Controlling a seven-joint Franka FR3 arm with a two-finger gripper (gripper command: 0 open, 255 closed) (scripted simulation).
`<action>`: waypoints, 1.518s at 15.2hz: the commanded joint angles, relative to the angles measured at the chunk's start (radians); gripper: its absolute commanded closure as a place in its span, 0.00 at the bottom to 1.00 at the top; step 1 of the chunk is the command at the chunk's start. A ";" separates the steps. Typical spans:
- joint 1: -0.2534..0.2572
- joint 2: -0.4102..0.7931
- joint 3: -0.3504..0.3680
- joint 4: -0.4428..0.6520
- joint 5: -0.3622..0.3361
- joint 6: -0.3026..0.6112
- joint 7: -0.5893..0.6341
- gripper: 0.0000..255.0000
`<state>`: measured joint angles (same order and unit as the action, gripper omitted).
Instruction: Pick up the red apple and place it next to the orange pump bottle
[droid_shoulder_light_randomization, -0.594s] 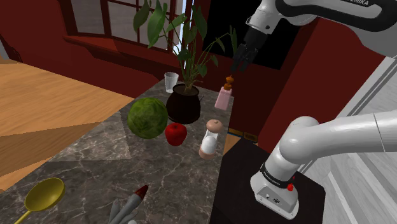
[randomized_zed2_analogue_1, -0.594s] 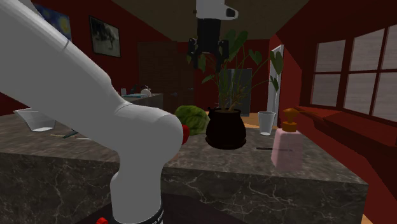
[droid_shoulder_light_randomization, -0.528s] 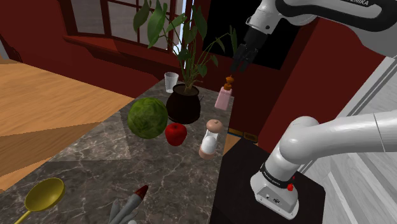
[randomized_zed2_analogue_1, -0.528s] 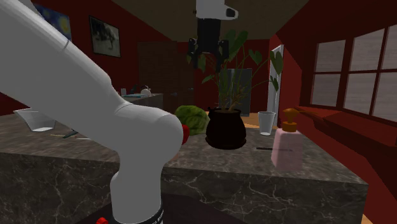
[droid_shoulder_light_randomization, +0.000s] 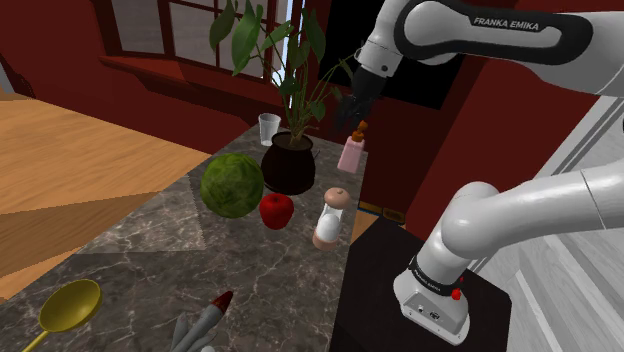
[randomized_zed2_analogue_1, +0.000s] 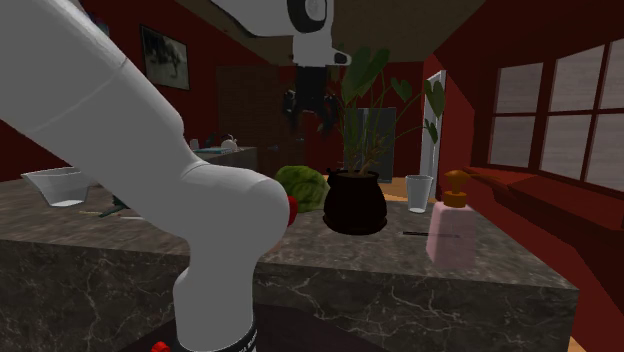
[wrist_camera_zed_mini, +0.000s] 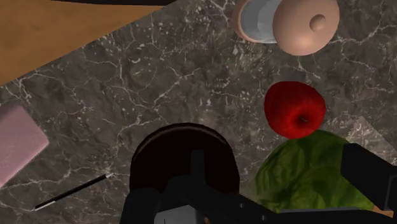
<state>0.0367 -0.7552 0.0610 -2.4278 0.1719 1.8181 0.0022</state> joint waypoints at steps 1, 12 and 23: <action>0.014 0.029 0.031 -0.029 0.014 0.061 0.014 0.00; 0.076 0.302 0.217 -0.063 0.052 0.380 0.115 0.00; 0.080 0.471 0.286 -0.087 0.032 0.575 0.160 0.00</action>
<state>0.1160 -0.2905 0.3441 -2.5102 0.2043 2.3813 0.1602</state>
